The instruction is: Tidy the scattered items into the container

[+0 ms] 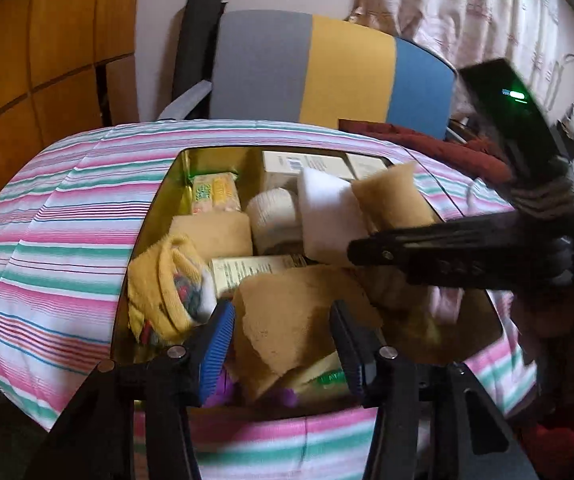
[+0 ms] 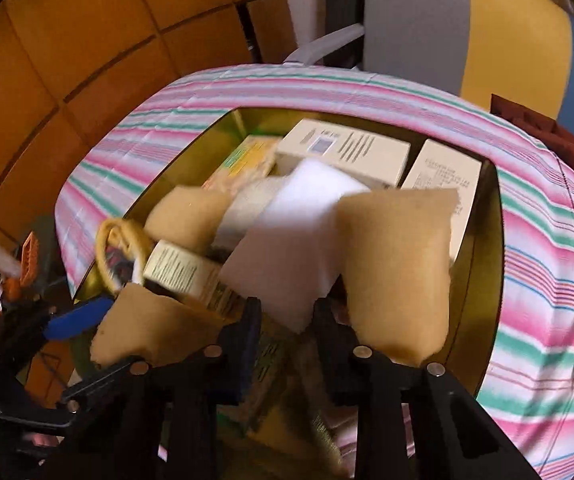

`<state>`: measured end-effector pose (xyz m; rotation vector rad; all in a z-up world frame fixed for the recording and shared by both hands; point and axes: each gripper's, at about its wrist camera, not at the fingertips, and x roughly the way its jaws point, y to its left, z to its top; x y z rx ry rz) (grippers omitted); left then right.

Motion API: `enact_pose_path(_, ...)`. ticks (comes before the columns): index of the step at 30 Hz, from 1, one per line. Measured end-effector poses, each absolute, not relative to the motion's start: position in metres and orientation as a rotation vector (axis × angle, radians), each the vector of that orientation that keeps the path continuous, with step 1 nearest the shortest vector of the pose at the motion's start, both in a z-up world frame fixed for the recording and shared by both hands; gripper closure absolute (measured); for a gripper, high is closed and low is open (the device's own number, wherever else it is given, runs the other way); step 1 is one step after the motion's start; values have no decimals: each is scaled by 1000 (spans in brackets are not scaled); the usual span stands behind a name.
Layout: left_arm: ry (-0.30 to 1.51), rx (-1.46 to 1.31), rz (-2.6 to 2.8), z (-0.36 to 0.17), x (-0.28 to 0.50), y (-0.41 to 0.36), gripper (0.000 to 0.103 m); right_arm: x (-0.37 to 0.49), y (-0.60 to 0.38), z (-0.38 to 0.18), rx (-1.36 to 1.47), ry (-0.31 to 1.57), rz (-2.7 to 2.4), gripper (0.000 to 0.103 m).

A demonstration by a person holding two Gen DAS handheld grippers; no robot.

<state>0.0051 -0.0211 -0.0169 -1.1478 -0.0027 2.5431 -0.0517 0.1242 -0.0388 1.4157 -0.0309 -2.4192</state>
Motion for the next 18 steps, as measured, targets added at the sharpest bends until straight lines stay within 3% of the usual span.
enact_pose_path(6, -113, -1151, 2553, -9, 12, -29, 53, -32, 133, -19, 1345, -95, -2425, 71)
enact_pose_path(9, -65, -1126, 2612, 0, 22, -29, 50, -15, 139, -8, 1300, -93, -2470, 50)
enact_pose_path(12, -49, -1143, 2678, 6, 24, -30, 48, -6, 142, -1, 1291, -78, -2507, 46)
enact_pose_path(18, -79, -1172, 2801, 14, 32, -45, 47, 4, 133, 10, 1253, -17, -2568, 12)
